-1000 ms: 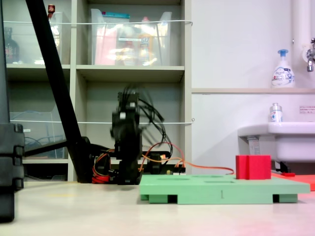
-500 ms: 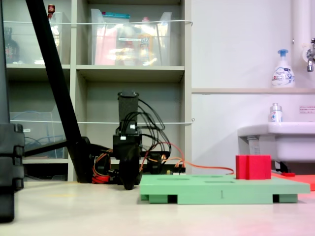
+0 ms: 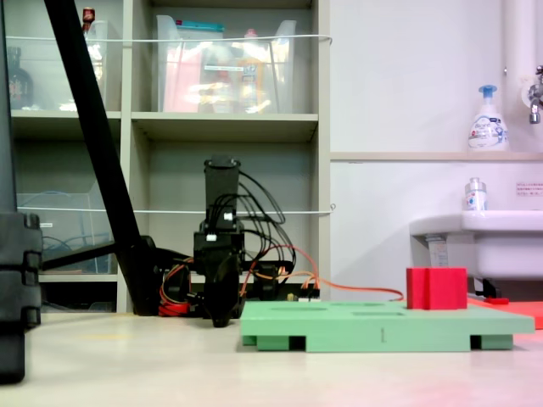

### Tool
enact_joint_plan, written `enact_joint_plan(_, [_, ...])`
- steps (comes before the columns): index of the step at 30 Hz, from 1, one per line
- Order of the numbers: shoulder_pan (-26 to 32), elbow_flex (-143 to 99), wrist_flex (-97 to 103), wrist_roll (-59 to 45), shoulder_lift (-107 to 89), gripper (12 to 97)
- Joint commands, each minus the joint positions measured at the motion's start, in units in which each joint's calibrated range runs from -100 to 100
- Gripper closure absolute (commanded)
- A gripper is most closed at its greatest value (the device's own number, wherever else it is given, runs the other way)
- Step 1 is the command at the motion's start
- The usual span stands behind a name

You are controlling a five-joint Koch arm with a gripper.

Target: Put the cross columnar block into the corresponding hole

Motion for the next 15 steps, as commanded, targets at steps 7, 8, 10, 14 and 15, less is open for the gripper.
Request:
enact_joint_plan(7, [-2.3, -1.2, -6.4, -0.3, -0.4, 61.6])
enact_joint_plan(8, [-2.3, -1.2, -6.4, -0.3, -0.4, 61.6])
enact_joint_plan(10, [-2.4, -1.2, -6.4, -0.3, -0.4, 61.6])
enact_joint_plan(14, [-2.4, -1.2, -6.2, -0.3, -0.4, 59.3])
enact_joint_plan(15, [-2.5, -1.2, -5.3, -0.3, -0.4, 59.3])
